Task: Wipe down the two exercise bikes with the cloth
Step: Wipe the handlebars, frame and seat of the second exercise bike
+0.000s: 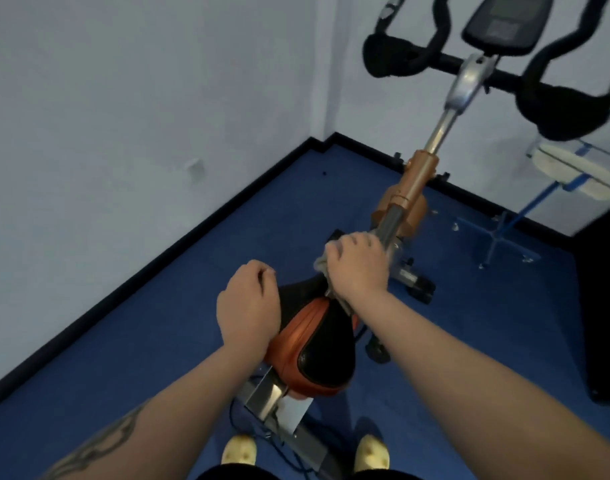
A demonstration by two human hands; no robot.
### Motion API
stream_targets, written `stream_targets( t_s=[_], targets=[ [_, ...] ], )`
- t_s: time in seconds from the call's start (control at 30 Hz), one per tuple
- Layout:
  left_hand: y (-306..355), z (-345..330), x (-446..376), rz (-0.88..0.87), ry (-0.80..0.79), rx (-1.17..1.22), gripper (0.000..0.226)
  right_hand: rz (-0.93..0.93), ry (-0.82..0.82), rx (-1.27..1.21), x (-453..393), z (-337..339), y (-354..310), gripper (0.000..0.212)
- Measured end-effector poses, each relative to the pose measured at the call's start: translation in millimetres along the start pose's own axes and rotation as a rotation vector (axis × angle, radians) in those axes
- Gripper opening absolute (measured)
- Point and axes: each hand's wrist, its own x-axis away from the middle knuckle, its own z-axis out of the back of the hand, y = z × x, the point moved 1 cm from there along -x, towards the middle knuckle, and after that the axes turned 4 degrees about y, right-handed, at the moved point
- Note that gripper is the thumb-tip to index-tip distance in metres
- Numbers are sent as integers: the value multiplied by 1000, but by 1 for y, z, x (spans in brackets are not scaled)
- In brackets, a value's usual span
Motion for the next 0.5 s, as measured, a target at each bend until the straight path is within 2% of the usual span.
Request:
stream_targets(
  t_s=[0.03,0.1,0.13,0.17,0.23,0.27,0.33,0.4,0.47,0.5],
  targets=[
    [-1,1,3,75,61,29,20,198,-23,115,7,0,-7,46],
    [-3,1,10,214,141,99,19,522,-8,12,31,-4,-12,44],
    [-2,-1,17,266,163,140,18,600,-41,-93,37,-1,-8,44],
    [-1,-3,24,298,180,171,17,707,-66,-92,31,2,-1,45],
    [2,-8,43,305,218,203,14,787,-163,25,4,12,12,44],
    [3,-11,54,301,241,228,19,729,-160,91,-11,15,17,44],
    [7,-15,72,341,269,323,44,585,-84,183,-18,14,14,46],
    [9,-19,85,387,232,371,82,583,-57,213,3,2,-6,48],
    [8,-21,97,394,162,368,115,748,-26,101,27,-2,-14,51],
    [7,-22,101,390,121,377,127,872,-66,80,25,0,-11,49]
  ],
)
